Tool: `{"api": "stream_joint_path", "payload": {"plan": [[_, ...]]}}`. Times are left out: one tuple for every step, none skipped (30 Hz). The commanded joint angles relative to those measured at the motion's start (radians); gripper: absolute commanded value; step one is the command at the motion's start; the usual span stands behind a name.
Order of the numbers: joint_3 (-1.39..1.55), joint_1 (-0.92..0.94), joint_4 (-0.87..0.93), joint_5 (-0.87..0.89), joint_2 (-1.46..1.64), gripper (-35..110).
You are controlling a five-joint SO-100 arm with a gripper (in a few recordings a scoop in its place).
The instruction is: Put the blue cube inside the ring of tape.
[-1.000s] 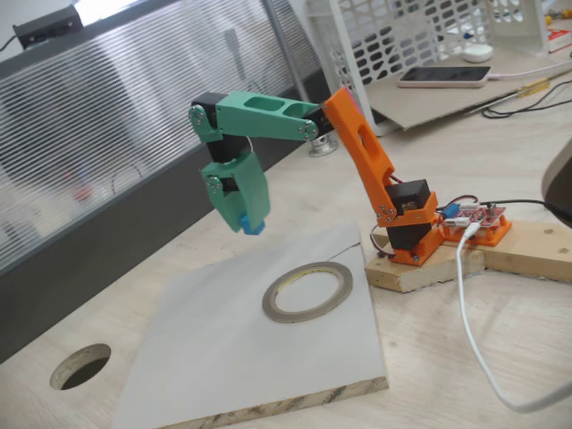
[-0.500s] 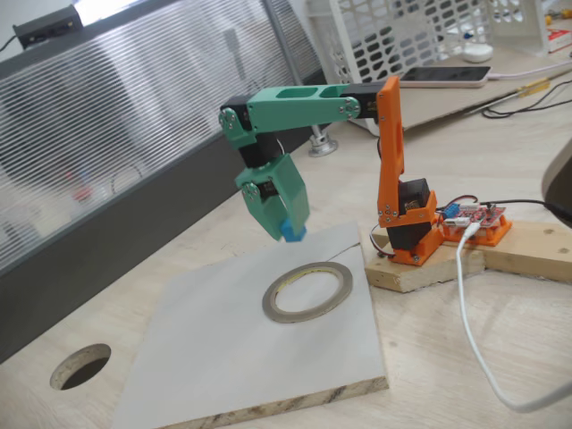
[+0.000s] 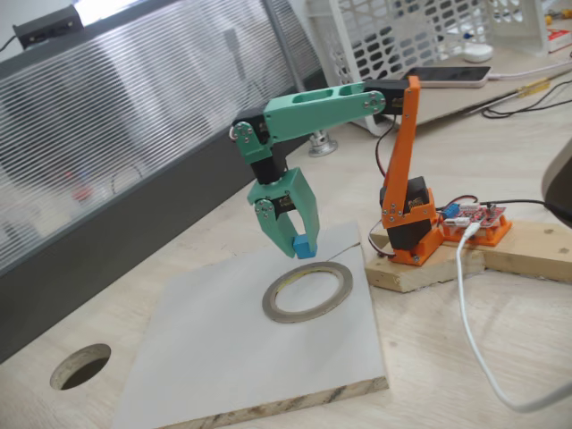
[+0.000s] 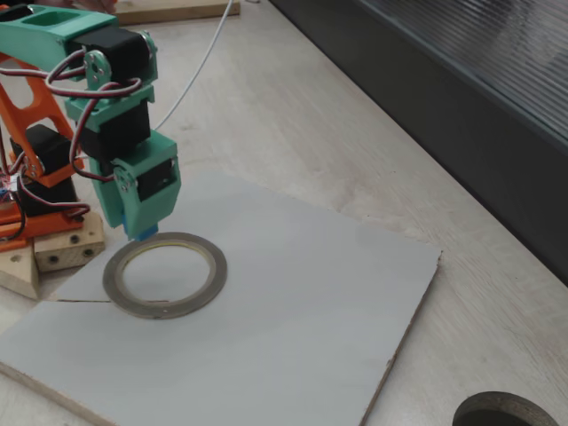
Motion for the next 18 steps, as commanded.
{"api": "stream_joint_path", "payload": {"plan": [[0.112,-0.006,-0.092,0.008,0.072,12],[0.144,-0.006,-0.112,0.008,0.080,12],[0.173,-0.006,-0.129,0.008,0.087,12],[0.201,-0.006,-0.144,0.008,0.094,12],[0.225,-0.006,-0.161,0.008,0.100,12],[0.245,-0.006,-0.176,0.008,0.106,12],[0.262,-0.006,-0.193,0.008,0.112,12],[0.275,-0.006,-0.212,0.008,0.117,12],[0.284,-0.006,-0.230,0.008,0.120,12],[0.293,-0.006,-0.249,0.008,0.123,12],[0.298,-0.006,-0.267,0.008,0.123,12],[0.302,-0.006,-0.285,0.008,0.123,12],[0.302,-0.006,-0.304,0.008,0.123,12],[0.302,-0.006,-0.321,0.008,0.123,12],[0.302,-0.006,-0.337,0.008,0.123,12],[0.302,-0.006,-0.354,0.008,0.123,12],[0.304,-0.006,-0.368,0.008,0.123,12],[0.304,-0.006,-0.382,0.008,0.123,12]]}}
